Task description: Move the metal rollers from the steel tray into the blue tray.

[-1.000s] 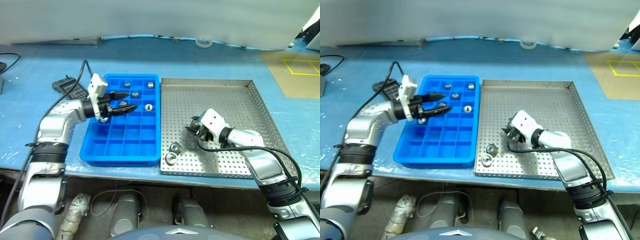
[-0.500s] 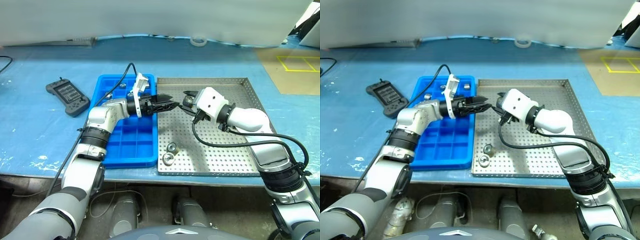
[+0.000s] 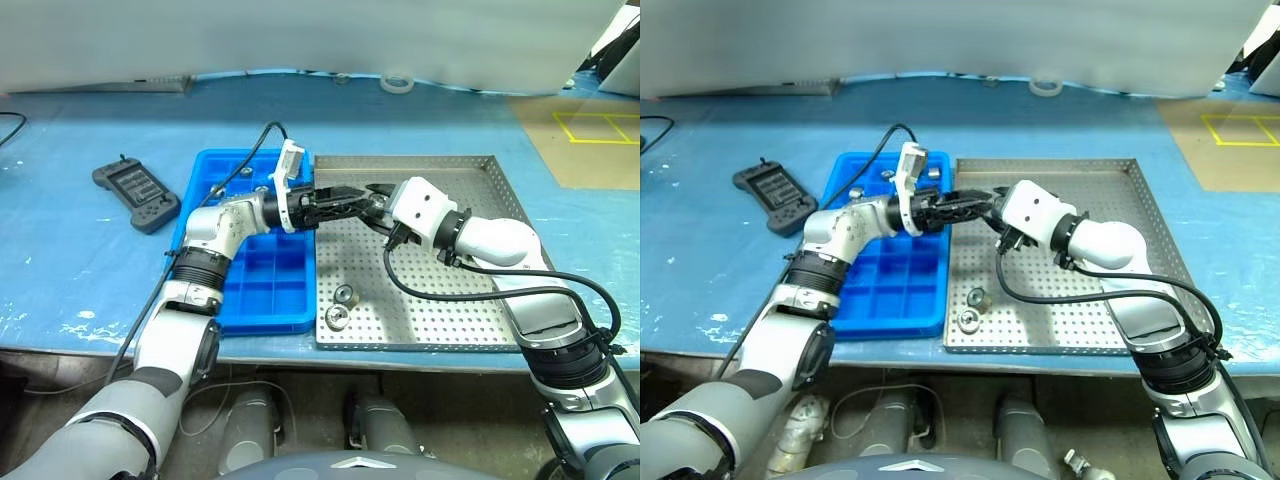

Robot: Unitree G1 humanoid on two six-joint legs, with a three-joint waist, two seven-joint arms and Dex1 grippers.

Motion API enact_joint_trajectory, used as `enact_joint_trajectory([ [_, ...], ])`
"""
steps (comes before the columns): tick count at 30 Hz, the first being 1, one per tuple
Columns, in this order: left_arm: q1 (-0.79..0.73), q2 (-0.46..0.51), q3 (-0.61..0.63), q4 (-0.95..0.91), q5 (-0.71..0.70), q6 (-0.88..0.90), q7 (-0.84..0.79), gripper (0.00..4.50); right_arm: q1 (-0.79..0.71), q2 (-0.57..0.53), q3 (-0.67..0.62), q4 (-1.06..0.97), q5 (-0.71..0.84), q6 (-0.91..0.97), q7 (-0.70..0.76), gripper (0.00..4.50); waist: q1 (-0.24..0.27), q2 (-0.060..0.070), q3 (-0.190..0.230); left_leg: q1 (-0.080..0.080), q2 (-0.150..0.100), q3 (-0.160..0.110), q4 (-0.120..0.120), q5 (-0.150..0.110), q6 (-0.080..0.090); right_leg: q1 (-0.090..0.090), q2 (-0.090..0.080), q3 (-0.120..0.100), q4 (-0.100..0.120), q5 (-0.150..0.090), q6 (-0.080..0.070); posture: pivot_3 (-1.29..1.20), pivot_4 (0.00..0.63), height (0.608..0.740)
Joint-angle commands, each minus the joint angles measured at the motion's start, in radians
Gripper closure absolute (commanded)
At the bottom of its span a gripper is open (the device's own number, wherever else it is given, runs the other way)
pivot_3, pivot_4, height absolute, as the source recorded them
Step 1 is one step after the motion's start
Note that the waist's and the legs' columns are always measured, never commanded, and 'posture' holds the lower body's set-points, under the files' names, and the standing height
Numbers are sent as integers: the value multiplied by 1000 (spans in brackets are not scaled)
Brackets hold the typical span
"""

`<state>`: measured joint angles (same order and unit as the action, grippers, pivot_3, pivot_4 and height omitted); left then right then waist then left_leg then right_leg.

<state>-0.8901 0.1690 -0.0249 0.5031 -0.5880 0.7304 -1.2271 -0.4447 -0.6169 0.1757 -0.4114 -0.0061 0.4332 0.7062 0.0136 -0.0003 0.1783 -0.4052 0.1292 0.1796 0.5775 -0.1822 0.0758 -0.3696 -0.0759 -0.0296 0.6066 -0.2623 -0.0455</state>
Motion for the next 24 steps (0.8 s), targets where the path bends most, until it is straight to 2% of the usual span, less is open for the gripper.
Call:
enact_joint_trajectory([
  [1, -8, -26, -10, -13, 4, -7, 5, 420, -20, -4, -1, -45, -2, -11, 6, 2688, 0, 0, 0, 0, 0, 0, 0, 0, 0, 0, 0, 0, 0, 0, 0, -248, 150, 740],
  [9, -24, -89, 49, 32, -12, -2, 78, 420, -24, -6, 11, -43, -12, -15, 17, 2688, -1, 0, 0, 0, 0, 0, 0, 0, 0, 0, 0, 0, 0, 0, 0, -248, 150, 740],
  [19, 1, -100, 19, 6, 13, 0, 72, 420, -18, -3, 15, -41, -20, -19, 12, 2688, -1, 0, 0, 0, 0, 0, 0, 0, 0, 0, 0, 0, 0, 0, 0, -250, 150, 740],
  [24, -1, -93, 12, 17, 25, -13, 74, 1634, -17, -2, 15, -38, -23, -22, 12, 2688, -1, 0, 0, 0, 0, 0, 0, 0, 0, 0, 0, 0, 0, 0, 0, -249, 150, 740],
])
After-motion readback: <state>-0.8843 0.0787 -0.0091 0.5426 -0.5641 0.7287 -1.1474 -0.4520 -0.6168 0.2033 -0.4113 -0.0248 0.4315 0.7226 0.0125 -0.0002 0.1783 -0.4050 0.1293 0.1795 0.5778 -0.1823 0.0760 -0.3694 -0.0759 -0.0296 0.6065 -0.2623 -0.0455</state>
